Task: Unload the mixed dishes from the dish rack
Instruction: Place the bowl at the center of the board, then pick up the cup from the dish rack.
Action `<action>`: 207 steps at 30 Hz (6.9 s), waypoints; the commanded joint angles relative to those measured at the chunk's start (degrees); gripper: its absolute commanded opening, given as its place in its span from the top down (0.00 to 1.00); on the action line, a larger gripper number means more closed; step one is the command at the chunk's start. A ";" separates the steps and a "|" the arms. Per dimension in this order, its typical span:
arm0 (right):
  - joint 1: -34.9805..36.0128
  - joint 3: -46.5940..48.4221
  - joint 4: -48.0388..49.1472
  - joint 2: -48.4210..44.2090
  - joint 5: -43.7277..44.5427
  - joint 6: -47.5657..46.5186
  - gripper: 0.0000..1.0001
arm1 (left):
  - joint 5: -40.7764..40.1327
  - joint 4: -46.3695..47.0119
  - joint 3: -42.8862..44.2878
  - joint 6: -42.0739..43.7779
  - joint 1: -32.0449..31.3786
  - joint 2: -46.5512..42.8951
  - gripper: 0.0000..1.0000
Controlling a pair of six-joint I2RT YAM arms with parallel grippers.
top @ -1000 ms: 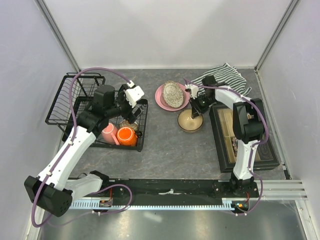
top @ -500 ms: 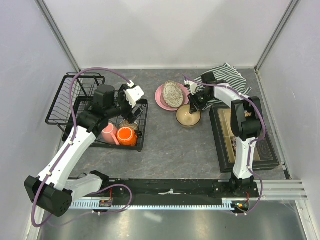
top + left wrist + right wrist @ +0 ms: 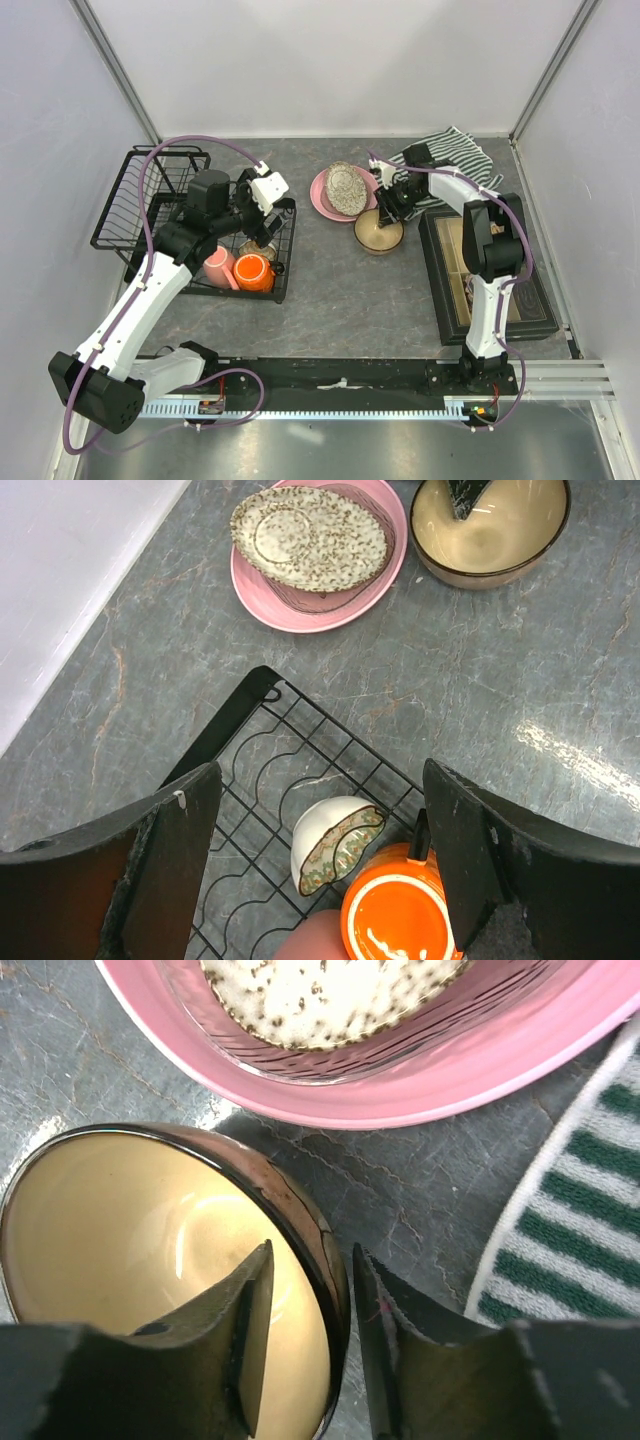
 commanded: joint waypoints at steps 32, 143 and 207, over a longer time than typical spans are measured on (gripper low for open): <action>0.32 -6.83 6.19 -26.17 2.18 2.32 0.22 | 2.65 -26.92 3.09 27.69 2.15 7.92 0.01; -0.74 -14.32 8.66 -22.22 -1.95 2.58 0.23 | -6.48 -14.27 -0.42 23.48 -5.67 31.74 0.39; -2.05 -14.05 7.52 -19.67 -5.29 2.49 0.23 | -7.01 -21.82 11.26 21.99 -5.94 30.69 0.99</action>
